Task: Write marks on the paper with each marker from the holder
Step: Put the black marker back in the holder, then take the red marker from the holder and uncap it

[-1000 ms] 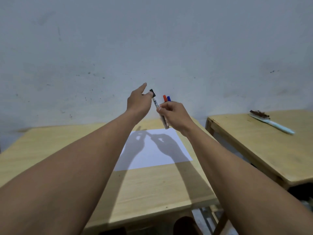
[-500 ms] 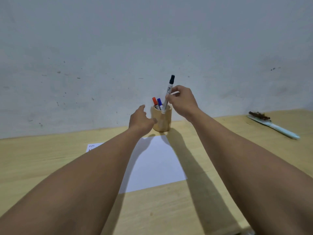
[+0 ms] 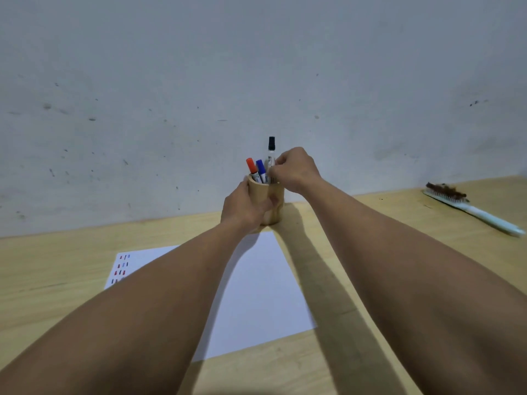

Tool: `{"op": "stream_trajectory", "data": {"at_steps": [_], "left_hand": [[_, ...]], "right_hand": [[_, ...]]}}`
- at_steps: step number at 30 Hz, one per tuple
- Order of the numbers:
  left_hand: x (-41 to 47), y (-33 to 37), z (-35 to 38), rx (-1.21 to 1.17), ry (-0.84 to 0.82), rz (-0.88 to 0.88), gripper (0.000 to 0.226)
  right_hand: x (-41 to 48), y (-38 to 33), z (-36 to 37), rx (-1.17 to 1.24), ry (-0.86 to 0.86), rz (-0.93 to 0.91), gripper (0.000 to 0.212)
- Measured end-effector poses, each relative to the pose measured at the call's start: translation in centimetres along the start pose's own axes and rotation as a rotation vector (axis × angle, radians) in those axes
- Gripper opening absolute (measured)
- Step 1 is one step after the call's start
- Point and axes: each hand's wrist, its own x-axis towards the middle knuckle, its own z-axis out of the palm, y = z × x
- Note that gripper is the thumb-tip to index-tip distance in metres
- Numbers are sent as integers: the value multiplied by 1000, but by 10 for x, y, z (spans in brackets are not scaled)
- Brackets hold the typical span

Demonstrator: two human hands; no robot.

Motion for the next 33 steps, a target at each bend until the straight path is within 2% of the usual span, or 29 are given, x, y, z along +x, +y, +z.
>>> {"op": "stream_trajectory", "data": {"at_steps": [6, 10, 15, 19, 25, 29, 33], "left_hand": [[3, -5, 6, -30, 6, 9, 56], [6, -9, 7, -32, 8, 16, 56], [7, -9, 8, -13, 6, 13, 53], [10, -14, 8, -12, 16, 5, 54], [12, -16, 8, -22, 42, 11, 53], [10, -16, 8, -34, 47, 13, 49], [6, -12, 10, -9, 57, 8, 47]], "right_hand": [[8, 4, 7, -99, 4, 41, 19], [12, 3, 10, -65, 34, 38, 9], [4, 2, 12, -46, 44, -38, 34], [-1, -3, 19, -34, 10, -86, 15], [2, -5, 24, -72, -23, -100, 21], [5, -1, 24, -85, 14, -145, 15], [2, -5, 15, -34, 64, -191, 20]]}}
